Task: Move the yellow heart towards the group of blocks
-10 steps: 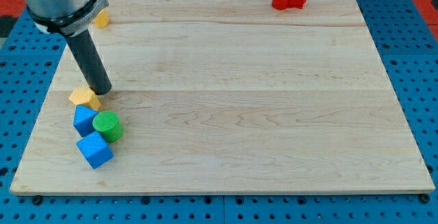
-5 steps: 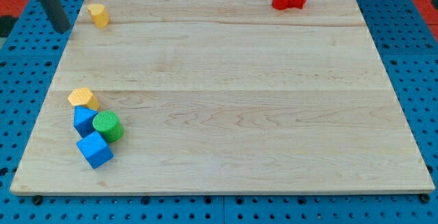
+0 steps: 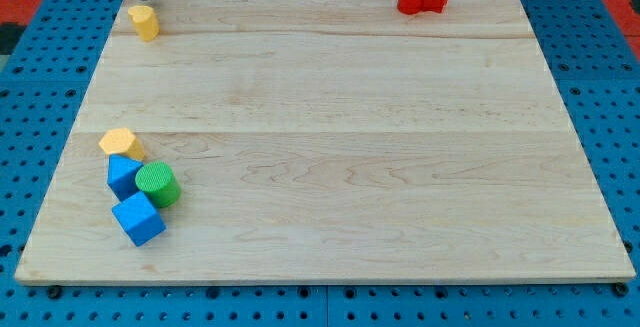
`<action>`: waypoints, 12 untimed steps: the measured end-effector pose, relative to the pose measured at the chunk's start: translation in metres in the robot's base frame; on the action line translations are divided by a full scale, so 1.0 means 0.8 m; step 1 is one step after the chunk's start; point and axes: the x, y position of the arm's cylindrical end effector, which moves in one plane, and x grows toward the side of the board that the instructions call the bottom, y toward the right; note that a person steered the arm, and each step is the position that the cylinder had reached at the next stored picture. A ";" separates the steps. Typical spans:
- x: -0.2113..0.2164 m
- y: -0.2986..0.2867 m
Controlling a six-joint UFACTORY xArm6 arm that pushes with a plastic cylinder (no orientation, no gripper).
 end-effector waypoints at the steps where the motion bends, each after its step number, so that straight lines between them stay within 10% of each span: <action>1: 0.001 0.009; 12: 0.093 -0.020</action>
